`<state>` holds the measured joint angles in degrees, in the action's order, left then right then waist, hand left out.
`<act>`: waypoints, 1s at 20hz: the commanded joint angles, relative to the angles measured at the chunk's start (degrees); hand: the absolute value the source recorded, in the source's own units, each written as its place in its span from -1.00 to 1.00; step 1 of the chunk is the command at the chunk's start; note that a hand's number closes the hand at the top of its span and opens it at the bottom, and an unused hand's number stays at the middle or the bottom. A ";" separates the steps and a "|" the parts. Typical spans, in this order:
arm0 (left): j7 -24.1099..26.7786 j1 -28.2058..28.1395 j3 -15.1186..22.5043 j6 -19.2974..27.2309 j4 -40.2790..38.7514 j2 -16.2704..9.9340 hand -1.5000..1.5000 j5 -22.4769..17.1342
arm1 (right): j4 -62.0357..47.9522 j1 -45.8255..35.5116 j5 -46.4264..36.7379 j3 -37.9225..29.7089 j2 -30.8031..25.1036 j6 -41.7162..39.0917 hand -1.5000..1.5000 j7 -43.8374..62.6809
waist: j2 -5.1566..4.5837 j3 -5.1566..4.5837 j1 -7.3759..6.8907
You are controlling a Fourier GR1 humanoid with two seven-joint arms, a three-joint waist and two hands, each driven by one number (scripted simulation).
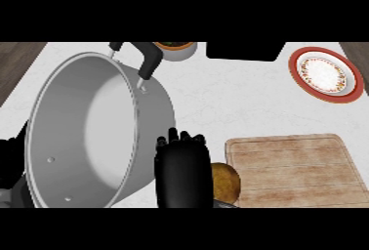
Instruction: Pick the pear from the cutting board and place it in the pot
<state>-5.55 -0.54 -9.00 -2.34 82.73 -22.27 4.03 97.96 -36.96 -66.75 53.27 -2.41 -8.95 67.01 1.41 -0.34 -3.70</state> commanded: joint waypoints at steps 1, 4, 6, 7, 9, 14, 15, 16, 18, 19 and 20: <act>-0.39 1.71 1.86 -0.05 0.66 2.36 0.00 -0.48 | 1.63 -5.39 -1.86 0.72 2.29 3.94 1.00 13.20 | -0.22 0.06 -0.17; 0.23 2.58 1.77 0.18 0.62 2.85 0.00 -0.56 | 1.35 -6.64 -2.31 1.46 2.29 6.26 1.00 15.27 | -0.62 0.07 -0.22; 0.28 1.74 2.44 0.83 1.53 3.60 0.00 0.25 | 1.16 -8.40 -2.40 -0.27 2.29 7.90 1.00 15.79 | -0.70 0.15 -0.78; 1.07 2.05 1.74 -0.23 -0.11 2.73 0.00 -0.25 | 2.29 -9.49 -2.08 -0.04 2.29 7.22 1.00 16.59 | -0.70 0.06 -0.39; 0.89 2.78 1.43 1.09 -0.44 3.29 0.00 0.26 | 1.63 -11.34 -2.42 -1.71 2.29 6.84 1.00 17.63 | -0.73 0.06 0.08; -0.07 3.67 3.21 1.02 1.15 4.18 0.00 1.16 | -3.98 -16.02 -0.63 -4.65 2.32 11.19 1.00 17.52 | -1.29 0.18 -0.56; -0.12 4.46 2.93 2.23 -0.36 4.98 0.00 1.46 | -3.61 -16.30 0.06 -5.28 2.32 11.68 1.00 17.77 | -1.39 0.17 0.25; -0.12 3.09 2.95 2.85 0.52 5.23 0.00 1.86 | -3.86 -15.81 0.23 -4.07 2.33 11.97 1.00 18.19 | -1.18 0.20 -0.03; 0.07 3.59 4.03 3.31 0.23 6.43 0.00 2.42 | -7.22 -19.96 3.11 -6.23 2.34 11.35 1.00 17.79 | -1.41 0.14 -0.40; 0.68 2.92 3.84 3.50 -0.19 6.40 0.00 2.64 | -8.61 -21.13 2.99 -7.67 2.34 10.90 1.00 17.37 | -1.40 0.15 -0.04; 0.15 3.60 2.65 3.21 0.24 5.10 0.00 2.24 | -9.08 -20.28 2.75 -7.46 2.34 11.22 1.00 17.13 | -1.35 0.21 0.72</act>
<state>-5.32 2.73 -5.97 0.41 82.92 -17.04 5.98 92.26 -54.30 -65.53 46.64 -1.19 -0.54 70.83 0.16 -0.18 -3.69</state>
